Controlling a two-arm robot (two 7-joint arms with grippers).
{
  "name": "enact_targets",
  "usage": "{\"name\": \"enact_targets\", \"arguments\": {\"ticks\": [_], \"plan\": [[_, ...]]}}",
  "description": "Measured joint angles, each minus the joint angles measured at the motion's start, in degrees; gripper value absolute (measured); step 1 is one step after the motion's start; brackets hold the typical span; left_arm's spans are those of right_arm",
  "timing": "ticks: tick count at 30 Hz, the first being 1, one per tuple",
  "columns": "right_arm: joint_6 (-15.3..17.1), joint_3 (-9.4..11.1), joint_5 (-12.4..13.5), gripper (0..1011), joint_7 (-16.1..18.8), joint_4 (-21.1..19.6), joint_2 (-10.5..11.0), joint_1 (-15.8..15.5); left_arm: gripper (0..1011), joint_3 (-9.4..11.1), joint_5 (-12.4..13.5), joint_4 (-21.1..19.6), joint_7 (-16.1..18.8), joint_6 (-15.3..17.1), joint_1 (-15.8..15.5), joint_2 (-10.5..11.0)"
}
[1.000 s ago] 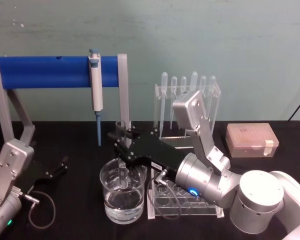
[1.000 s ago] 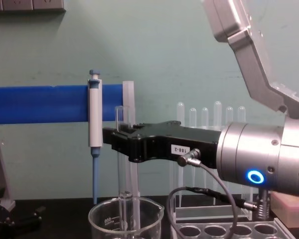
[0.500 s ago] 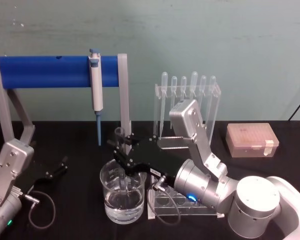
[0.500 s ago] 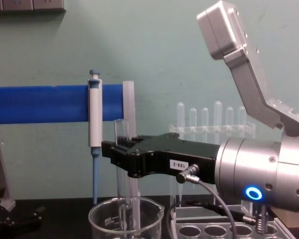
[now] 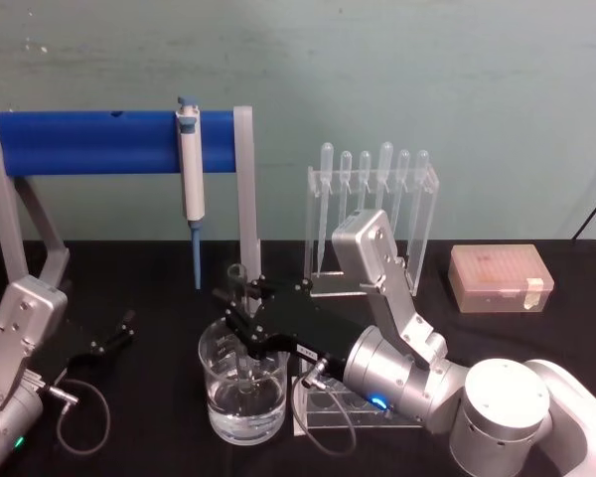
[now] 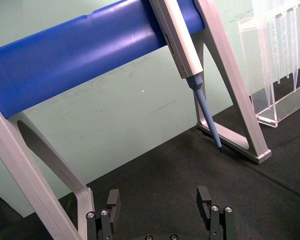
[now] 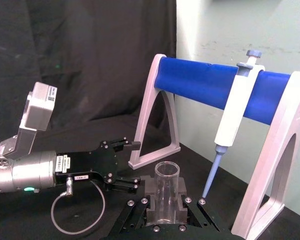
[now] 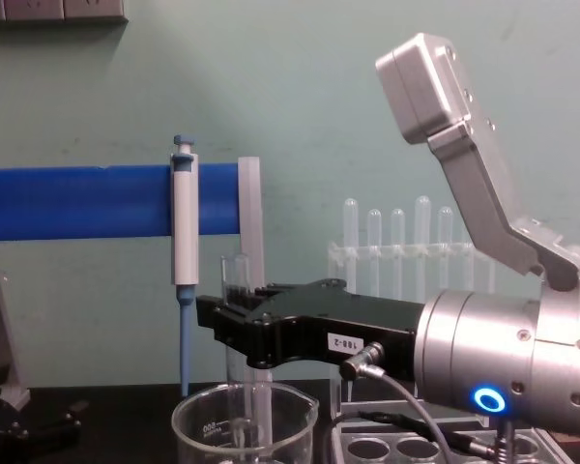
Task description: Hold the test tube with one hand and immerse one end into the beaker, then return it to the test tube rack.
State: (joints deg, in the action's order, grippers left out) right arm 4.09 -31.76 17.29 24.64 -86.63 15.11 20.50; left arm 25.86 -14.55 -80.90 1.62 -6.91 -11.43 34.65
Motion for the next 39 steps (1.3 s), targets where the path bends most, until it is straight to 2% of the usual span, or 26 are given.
{"name": "enact_targets", "arguments": {"ticks": [39], "plan": [[0.2, 0.3, -0.6, 228, 0.0, 0.5, -0.3, -0.6, 1000, 0.0, 0.0, 0.0, 0.0, 0.0, 0.0, 0.0]]}}
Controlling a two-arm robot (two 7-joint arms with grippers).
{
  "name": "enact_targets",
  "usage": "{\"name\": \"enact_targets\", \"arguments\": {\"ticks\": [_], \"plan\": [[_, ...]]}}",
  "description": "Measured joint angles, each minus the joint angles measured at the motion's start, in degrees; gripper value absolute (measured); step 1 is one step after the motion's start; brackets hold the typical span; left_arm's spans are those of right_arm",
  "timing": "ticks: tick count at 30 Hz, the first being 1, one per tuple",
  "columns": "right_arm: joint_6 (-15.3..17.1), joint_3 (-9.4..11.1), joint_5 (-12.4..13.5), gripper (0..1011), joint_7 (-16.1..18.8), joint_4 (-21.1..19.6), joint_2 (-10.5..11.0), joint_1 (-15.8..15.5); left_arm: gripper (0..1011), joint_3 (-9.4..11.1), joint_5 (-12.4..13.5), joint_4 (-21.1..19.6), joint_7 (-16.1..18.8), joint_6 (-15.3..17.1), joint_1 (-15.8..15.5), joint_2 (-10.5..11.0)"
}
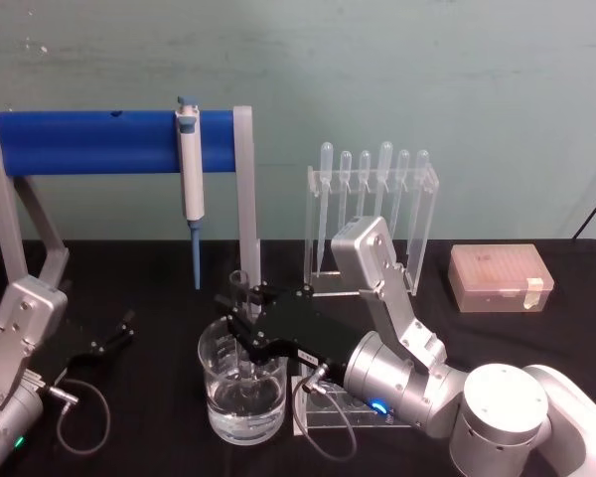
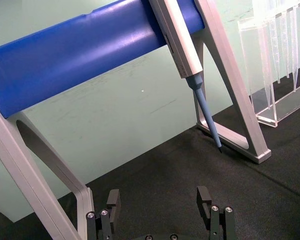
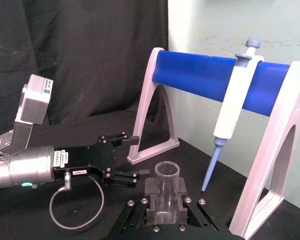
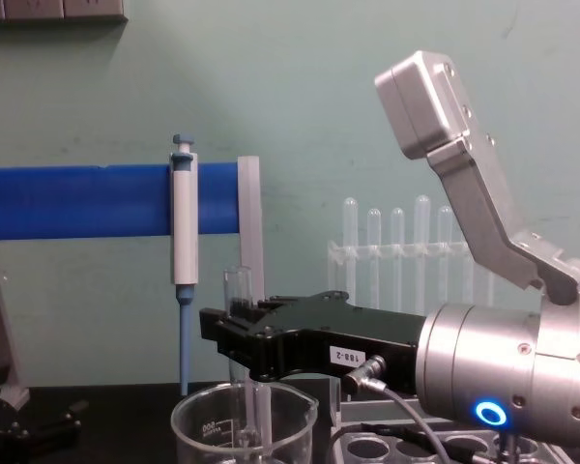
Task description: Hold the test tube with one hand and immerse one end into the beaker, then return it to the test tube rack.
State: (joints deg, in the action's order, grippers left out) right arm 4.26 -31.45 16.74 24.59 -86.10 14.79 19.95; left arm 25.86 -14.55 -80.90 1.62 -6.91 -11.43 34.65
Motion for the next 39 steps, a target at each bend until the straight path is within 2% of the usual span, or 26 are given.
{"name": "enact_targets", "arguments": {"ticks": [39], "plan": [[0.0, 0.0, 0.1, 228, 0.0, 0.0, 0.0, 0.0, 1000, 0.0, 0.0, 0.0, 0.0, 0.0, 0.0, 0.0]]}}
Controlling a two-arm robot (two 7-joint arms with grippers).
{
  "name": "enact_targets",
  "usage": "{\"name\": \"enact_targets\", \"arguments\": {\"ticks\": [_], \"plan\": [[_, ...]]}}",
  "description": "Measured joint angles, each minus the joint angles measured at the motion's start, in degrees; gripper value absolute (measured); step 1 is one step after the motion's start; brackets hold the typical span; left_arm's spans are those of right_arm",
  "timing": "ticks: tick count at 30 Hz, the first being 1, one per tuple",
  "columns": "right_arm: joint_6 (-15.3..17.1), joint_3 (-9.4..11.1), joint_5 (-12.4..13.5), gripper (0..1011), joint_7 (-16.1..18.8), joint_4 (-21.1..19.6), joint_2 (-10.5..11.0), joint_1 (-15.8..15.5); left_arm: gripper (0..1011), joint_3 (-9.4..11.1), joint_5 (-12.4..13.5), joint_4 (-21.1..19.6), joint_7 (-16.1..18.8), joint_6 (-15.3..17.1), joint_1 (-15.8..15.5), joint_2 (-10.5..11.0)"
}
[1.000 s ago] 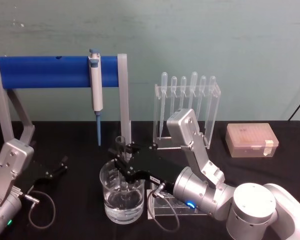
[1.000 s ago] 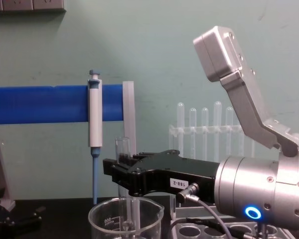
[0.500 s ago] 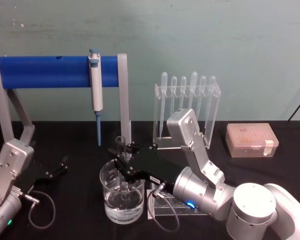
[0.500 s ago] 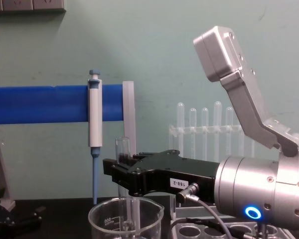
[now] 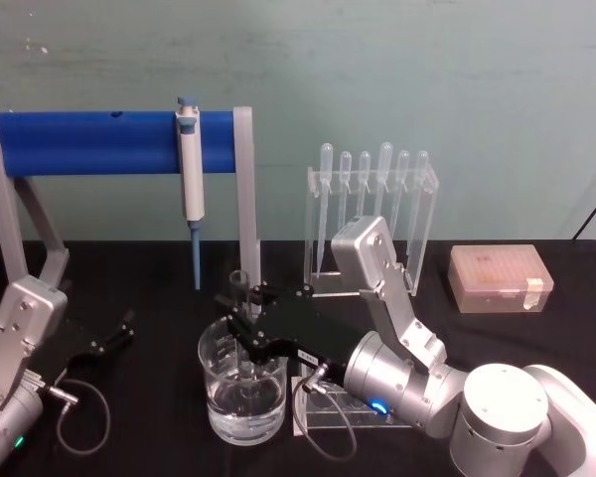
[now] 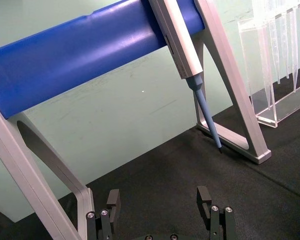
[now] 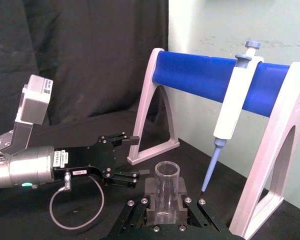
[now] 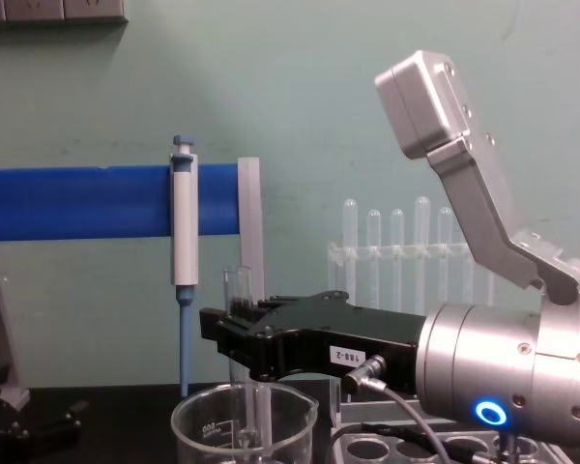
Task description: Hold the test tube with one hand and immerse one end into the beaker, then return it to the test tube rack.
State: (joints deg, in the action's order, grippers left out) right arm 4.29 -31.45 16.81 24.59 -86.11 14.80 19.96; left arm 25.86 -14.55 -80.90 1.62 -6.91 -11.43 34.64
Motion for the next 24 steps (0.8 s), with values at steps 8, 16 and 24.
{"name": "enact_targets", "arguments": {"ticks": [8, 16, 24], "plan": [[0.0, 0.0, 0.0, 228, 0.0, 0.0, 0.0, 0.0, 1000, 0.0, 0.0, 0.0, 0.0, 0.0, 0.0, 0.0], [0.0, 0.0, 0.0, 228, 0.0, 0.0, 0.0, 0.0, 1000, 0.0, 0.0, 0.0, 0.0, 0.0, 0.0, 0.0], [0.0, 0.0, 0.0, 228, 0.0, 0.0, 0.0, 0.0, 1000, 0.0, 0.0, 0.0, 0.0, 0.0, 0.0, 0.0]]}}
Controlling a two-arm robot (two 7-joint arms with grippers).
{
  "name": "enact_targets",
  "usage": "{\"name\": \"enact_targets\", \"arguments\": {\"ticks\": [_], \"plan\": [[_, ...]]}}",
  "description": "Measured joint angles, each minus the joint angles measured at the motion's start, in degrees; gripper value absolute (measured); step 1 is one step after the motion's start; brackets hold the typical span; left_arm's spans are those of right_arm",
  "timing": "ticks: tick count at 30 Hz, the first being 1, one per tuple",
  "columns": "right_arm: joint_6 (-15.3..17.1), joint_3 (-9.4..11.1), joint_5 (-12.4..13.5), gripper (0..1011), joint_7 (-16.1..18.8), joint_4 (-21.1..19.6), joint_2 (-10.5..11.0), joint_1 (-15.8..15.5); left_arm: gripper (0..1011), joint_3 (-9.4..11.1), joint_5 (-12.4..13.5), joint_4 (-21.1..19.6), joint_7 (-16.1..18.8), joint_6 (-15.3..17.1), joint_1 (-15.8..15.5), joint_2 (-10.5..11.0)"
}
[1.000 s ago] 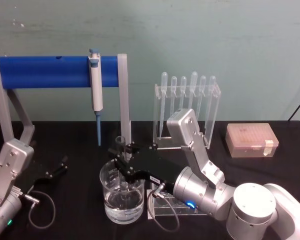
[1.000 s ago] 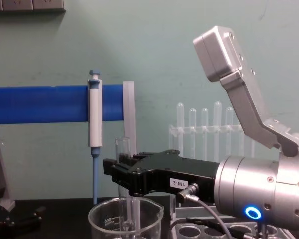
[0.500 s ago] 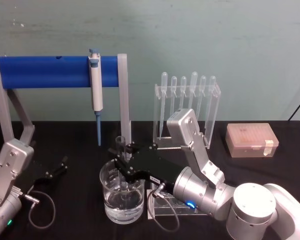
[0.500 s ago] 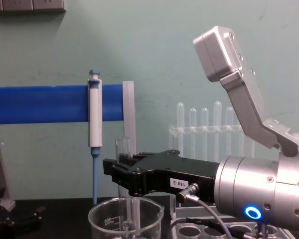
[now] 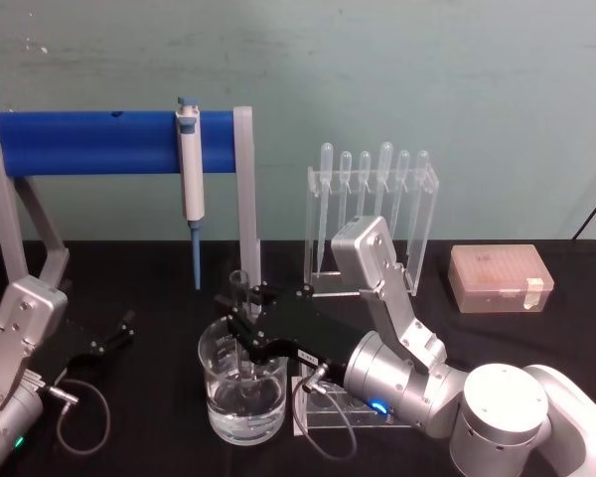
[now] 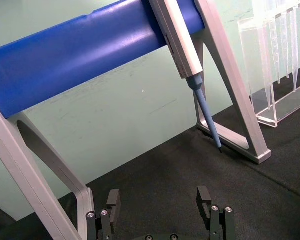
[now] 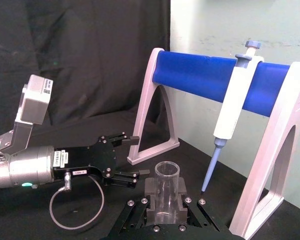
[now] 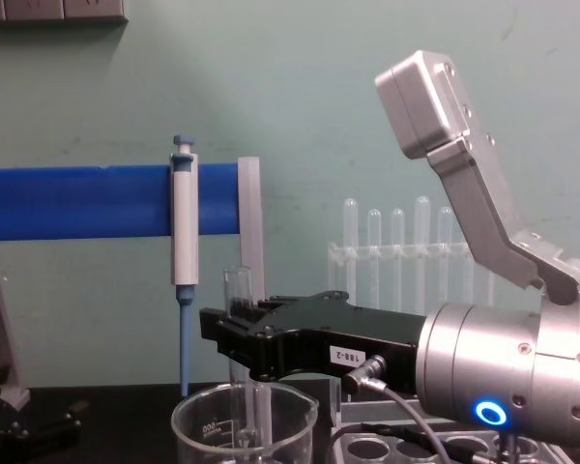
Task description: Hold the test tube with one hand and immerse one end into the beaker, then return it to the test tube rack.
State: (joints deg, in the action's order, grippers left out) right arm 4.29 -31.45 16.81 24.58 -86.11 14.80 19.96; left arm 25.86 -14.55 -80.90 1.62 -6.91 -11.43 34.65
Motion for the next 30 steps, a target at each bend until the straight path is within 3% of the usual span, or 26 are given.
{"name": "enact_targets", "arguments": {"ticks": [30], "plan": [[0.0, 0.0, 0.0, 228, 0.0, 0.0, 0.0, 0.0, 1000, 0.0, 0.0, 0.0, 0.0, 0.0, 0.0, 0.0]]}}
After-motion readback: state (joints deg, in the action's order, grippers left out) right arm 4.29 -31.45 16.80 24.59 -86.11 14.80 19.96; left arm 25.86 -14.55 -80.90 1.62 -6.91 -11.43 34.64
